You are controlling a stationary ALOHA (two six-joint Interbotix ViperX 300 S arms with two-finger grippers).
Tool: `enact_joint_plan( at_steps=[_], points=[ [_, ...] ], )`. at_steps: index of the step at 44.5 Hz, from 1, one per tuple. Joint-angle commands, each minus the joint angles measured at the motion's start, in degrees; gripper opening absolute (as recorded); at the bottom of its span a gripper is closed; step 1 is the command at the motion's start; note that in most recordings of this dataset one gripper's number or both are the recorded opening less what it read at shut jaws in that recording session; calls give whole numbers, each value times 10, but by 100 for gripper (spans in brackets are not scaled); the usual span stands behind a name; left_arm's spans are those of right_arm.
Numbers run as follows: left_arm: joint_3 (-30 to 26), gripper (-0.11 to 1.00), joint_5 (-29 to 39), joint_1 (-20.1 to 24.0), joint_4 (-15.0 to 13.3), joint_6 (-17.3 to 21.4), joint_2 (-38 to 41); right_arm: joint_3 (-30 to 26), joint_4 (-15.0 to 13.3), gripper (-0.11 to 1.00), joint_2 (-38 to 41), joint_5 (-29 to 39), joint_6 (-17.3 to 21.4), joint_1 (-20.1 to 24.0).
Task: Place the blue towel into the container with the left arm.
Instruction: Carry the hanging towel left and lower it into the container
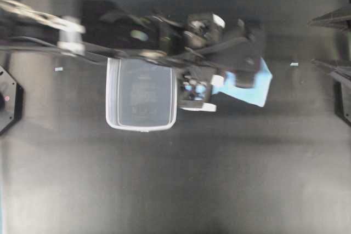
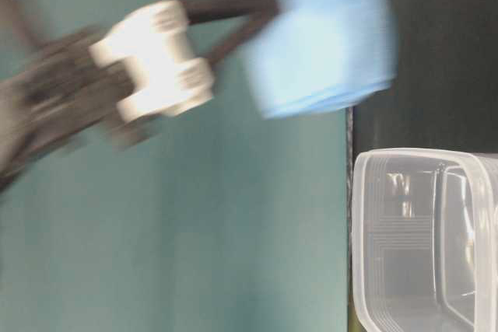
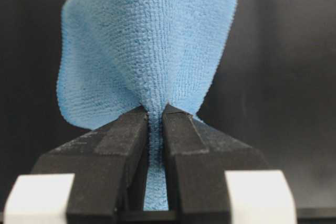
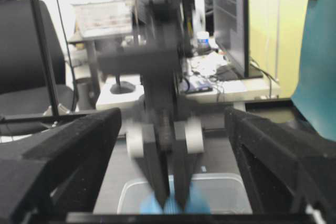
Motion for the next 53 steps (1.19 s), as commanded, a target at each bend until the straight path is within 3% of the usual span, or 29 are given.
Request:
enact_joint_plan(
  at_steps=[1, 11, 20, 53],
  points=[
    [28, 5, 23, 4, 2, -2, -69, -4, 2, 77, 3, -3, 2, -1],
    [171, 5, 23, 21, 1, -5, -176, -4, 2, 77, 3, -6, 1, -1],
    [255, 5, -4, 29, 2, -4, -225, -2, 2, 77, 3, -4, 1, -1],
    [359, 5, -90, 40, 2, -11, -227, -2, 2, 77, 3, -8, 1, -2]
  ],
)
